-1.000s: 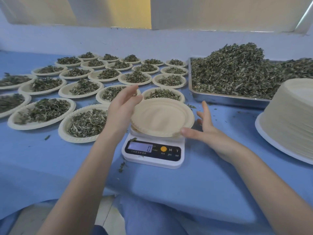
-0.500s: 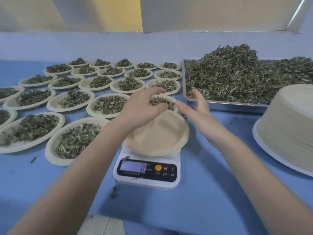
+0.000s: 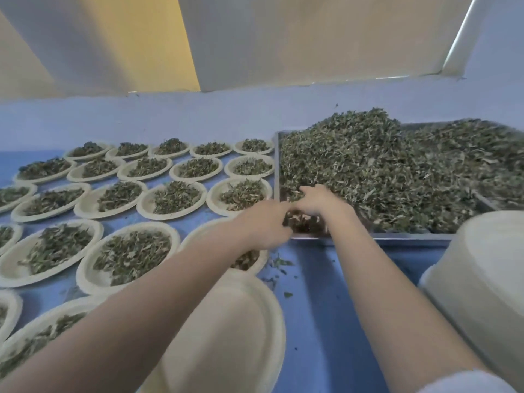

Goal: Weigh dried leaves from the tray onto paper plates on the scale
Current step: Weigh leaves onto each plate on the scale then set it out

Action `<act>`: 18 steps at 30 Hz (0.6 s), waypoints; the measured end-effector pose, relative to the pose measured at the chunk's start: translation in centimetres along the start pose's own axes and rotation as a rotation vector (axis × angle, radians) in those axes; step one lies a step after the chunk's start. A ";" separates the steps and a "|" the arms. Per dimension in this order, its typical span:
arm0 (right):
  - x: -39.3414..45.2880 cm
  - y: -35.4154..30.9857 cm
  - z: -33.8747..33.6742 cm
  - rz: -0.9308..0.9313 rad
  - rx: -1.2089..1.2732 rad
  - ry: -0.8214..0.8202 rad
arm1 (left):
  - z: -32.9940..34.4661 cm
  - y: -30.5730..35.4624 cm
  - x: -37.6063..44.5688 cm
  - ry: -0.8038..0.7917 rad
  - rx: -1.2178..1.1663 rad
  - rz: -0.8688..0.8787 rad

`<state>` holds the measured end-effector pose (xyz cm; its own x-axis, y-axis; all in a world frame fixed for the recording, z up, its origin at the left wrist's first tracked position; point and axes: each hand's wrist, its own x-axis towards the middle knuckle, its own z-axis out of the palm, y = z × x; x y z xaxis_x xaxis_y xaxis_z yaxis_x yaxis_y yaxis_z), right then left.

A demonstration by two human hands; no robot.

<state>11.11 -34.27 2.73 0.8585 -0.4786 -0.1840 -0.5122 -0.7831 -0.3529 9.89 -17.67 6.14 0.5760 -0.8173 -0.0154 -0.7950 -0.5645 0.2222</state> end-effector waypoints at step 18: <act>11.4 -3.6 -2.5 -0.209 -0.407 0.213 | 1.5 -3.7 4.4 0.056 -0.033 0.053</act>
<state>22.68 -37.94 4.19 0.9413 -0.3324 0.0585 -0.3346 -0.9418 0.0319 15.11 -19.38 3.78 0.5441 -0.8375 0.0515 -0.8182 -0.5159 0.2536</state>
